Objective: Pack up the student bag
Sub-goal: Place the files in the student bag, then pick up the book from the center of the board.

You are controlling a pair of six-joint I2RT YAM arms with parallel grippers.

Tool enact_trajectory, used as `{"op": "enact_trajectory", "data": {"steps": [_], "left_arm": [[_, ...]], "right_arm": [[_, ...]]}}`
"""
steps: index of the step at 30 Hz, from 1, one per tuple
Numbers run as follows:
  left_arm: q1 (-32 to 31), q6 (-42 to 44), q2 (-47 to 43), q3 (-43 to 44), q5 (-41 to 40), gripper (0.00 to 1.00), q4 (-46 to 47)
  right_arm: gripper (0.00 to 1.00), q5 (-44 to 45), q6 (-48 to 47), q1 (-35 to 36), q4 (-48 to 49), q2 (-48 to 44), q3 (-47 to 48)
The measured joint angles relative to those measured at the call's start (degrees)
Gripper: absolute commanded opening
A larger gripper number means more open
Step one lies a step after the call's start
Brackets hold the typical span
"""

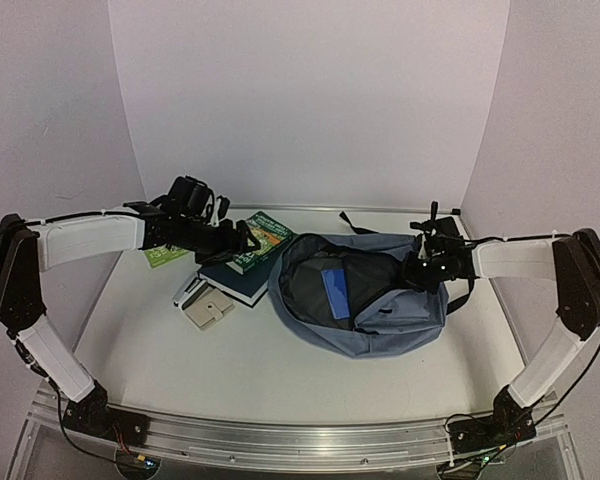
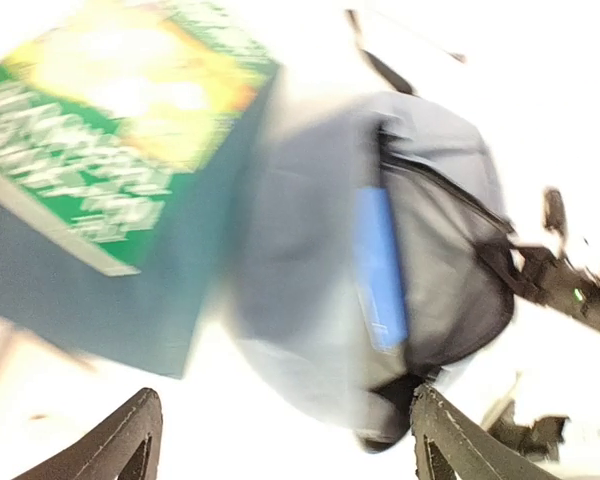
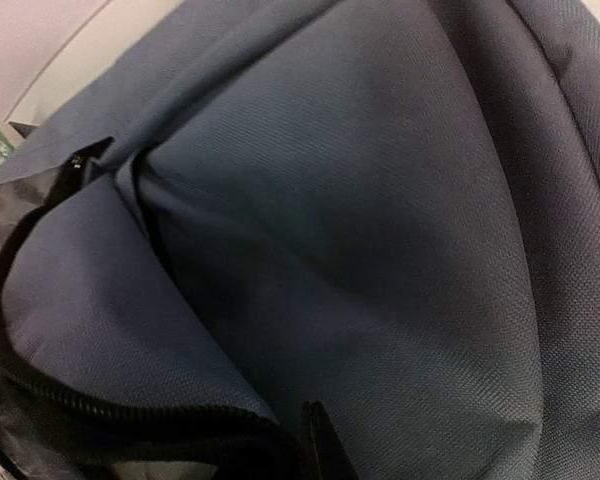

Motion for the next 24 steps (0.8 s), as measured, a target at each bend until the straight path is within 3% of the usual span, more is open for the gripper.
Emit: {"op": "enact_trajectory", "data": {"steps": [2, 6, 10, 17, 24], "left_arm": [[2.7, -0.1, -1.0, -1.9, -0.4, 0.88, -1.0], [5.0, -0.3, -3.7, -3.6, -0.9, 0.91, -2.6], [6.3, -0.2, -6.1, -4.0, -0.5, 0.91, -2.4], [14.8, -2.0, -5.4, -7.8, 4.9, 0.92, 3.3], [21.1, -6.2, 3.0, -8.8, 11.6, 0.90, 14.3]], "right_arm": [[0.30, 0.5, 0.0, 0.0, -0.1, 0.6, -0.5], [0.68, 0.5, -0.8, 0.0, -0.1, -0.2, -0.6], [0.94, -0.1, -2.0, 0.0, -1.3, -4.7, -0.6], [0.98, -1.4, -3.9, 0.0, -4.1, -16.9, -0.4], [0.98, -1.2, -4.1, 0.0, -8.3, -22.8, 1.2]]}}
